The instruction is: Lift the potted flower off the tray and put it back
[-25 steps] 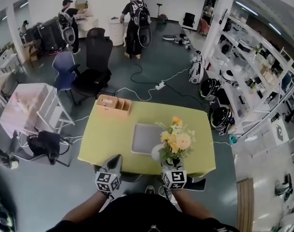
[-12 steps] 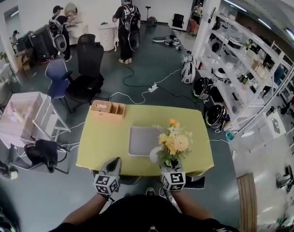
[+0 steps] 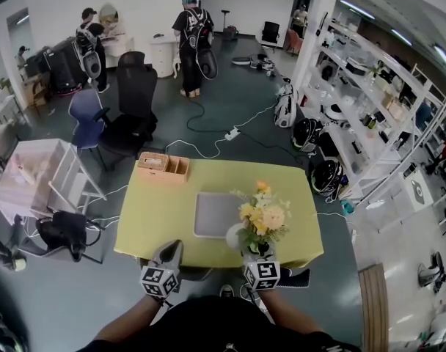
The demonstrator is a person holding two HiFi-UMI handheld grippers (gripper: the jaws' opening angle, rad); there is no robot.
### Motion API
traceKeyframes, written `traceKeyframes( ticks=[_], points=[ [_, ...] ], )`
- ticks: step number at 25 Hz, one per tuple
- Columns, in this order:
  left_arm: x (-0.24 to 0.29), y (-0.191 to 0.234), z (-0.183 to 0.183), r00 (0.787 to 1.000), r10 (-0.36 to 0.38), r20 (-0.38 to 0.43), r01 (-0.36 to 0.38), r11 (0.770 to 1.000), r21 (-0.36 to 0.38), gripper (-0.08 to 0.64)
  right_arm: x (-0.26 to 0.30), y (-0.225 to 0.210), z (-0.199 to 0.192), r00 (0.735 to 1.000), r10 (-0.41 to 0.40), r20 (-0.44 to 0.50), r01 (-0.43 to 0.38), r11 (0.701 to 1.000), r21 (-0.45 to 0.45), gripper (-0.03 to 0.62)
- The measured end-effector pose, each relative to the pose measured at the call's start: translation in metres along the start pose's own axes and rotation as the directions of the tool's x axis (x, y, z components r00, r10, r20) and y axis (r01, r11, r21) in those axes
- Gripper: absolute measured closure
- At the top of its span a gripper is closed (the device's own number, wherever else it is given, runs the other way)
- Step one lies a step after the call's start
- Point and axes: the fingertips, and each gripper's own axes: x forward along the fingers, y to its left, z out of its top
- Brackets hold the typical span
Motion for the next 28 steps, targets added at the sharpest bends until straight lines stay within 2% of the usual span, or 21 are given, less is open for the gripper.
traceKeyframes(
  ticks=[16, 28],
  points=[
    [-0.003, -0.002, -0.012, 0.998, 0.057, -0.008, -0.058, 0.998, -0.027, 0.552, 0.018, -0.012, -0.018, 0.999, 0.036, -0.017, -0.035, 0.999, 0.005, 0.38],
    [-0.018, 0.014, -0.037, 0.984, 0.176, -0.031, -0.177, 0.983, -0.042, 0.552, 0.068, -0.037, -0.054, 0.996, 0.082, -0.025, -0.082, 0.997, 0.002, 0.38]
  ],
)
